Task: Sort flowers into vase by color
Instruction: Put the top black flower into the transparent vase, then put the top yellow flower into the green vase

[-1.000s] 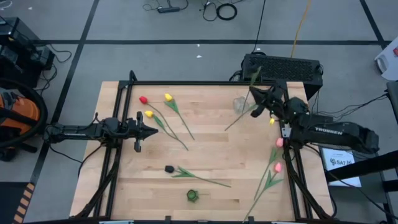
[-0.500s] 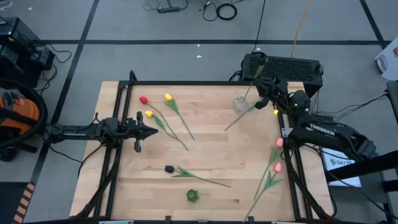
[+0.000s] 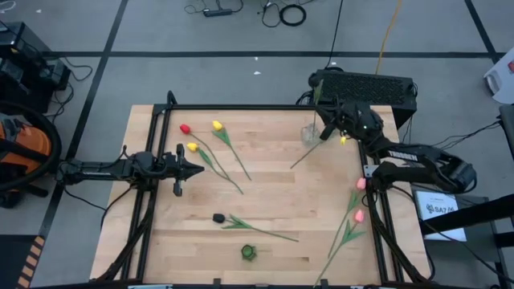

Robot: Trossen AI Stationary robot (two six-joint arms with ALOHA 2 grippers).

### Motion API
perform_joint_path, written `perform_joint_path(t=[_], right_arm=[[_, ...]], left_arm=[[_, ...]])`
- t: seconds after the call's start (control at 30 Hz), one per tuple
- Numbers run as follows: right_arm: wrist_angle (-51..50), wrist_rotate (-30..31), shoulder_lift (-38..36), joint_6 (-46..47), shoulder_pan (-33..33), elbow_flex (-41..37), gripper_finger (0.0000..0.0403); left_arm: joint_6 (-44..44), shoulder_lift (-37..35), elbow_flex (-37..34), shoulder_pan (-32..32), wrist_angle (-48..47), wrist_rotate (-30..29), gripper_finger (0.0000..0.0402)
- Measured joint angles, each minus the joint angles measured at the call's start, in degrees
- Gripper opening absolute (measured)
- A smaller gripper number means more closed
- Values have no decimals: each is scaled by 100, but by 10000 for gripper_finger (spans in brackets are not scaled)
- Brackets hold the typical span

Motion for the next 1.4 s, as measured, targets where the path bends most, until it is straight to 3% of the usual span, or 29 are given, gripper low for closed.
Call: perform_joint_path(t=[0.3, 0.5, 0.7, 1.03, 1.2, 1.4], right_arm=[[-254, 38, -11, 466, 0, 0, 0], [-1077, 37, -252, 472, 2, 0, 3], [-1776, 36, -597, 620, 2, 0, 37], [-2085, 36, -1350, 581, 2, 17, 79], [-4024, 57, -1801, 393, 2, 662, 81], [-7292, 103, -1978, 103, 22, 2386, 79]], left_arm=[[2, 0, 1, 0, -2, 0, 22], [2, 0, 0, 0, -2, -2, 22], [2, 0, 0, -1, -3, -2, 22], [0, 0, -1, 0, -4, -3, 22], [2, 0, 0, 0, -4, -4, 22], [2, -2, -1, 0, -4, -4, 22]])
